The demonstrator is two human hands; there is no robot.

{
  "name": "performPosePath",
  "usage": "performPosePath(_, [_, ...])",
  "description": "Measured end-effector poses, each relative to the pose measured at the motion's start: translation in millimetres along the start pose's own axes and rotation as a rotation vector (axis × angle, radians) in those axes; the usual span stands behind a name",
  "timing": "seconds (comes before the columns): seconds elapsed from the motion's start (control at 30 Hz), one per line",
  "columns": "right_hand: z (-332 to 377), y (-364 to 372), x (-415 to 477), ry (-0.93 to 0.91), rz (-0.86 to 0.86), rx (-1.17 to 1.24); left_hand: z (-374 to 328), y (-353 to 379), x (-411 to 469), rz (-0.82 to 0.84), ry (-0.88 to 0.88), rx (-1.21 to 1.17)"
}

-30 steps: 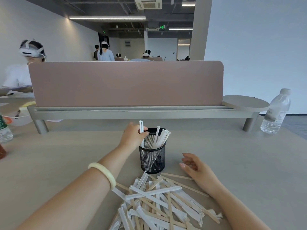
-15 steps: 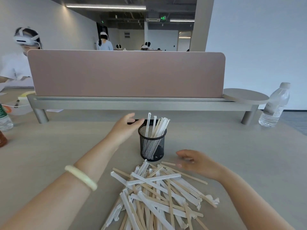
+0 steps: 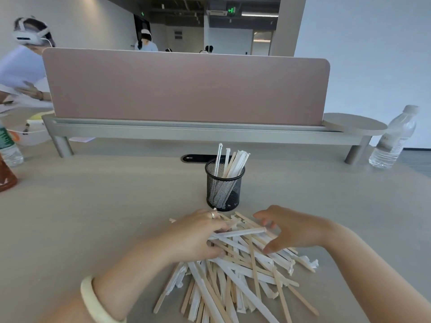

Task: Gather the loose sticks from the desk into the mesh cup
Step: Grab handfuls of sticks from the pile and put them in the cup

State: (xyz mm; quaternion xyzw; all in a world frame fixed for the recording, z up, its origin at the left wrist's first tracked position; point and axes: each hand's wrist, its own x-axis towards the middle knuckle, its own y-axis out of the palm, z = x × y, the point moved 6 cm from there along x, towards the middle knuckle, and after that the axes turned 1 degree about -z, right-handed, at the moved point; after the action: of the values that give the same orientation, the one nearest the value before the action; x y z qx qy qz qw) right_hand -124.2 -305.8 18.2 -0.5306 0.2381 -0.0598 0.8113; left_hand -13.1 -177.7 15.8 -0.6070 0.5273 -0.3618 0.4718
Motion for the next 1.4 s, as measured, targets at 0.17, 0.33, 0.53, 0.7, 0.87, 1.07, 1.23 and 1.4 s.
performPosePath(0.17, [3.4,6.3,4.4,0.05,-0.009,-0.088,-5.4,-1.1,1.5,-0.099,0.04,0.03])
performPosePath(0.33, [12.9,10.1,9.1,0.103,-0.086,-0.102,-7.1,4.1,4.1,-0.144,0.008,0.077])
performPosePath(0.53, [13.1,11.9,10.1,0.163,-0.167,-0.174,2.0,6.7,7.5,-0.147,-0.035,0.116])
performPosePath(0.7, [11.5,12.7,9.4,0.195,-0.164,-0.134,8.3,-1.1,8.8,-0.206,-0.035,0.185])
performPosePath(0.87, [5.6,11.9,12.9,0.205,-0.085,0.031,11.1,-13.6,0.1,-0.173,-0.091,0.058])
performPosePath(1.07, [5.7,-0.8,6.8,0.14,-0.054,0.461,19.7,-25.6,-4.5,-0.071,-0.085,-0.255])
performPosePath(1.23, [1.4,-6.5,6.1,0.091,-0.06,0.657,33.4,-33.9,-6.5,-0.076,-0.098,-0.357])
performPosePath(1.4, [4.0,-7.6,4.5,-0.05,0.009,0.668,42.2,-41.6,-10.0,-0.113,-0.089,-0.433])
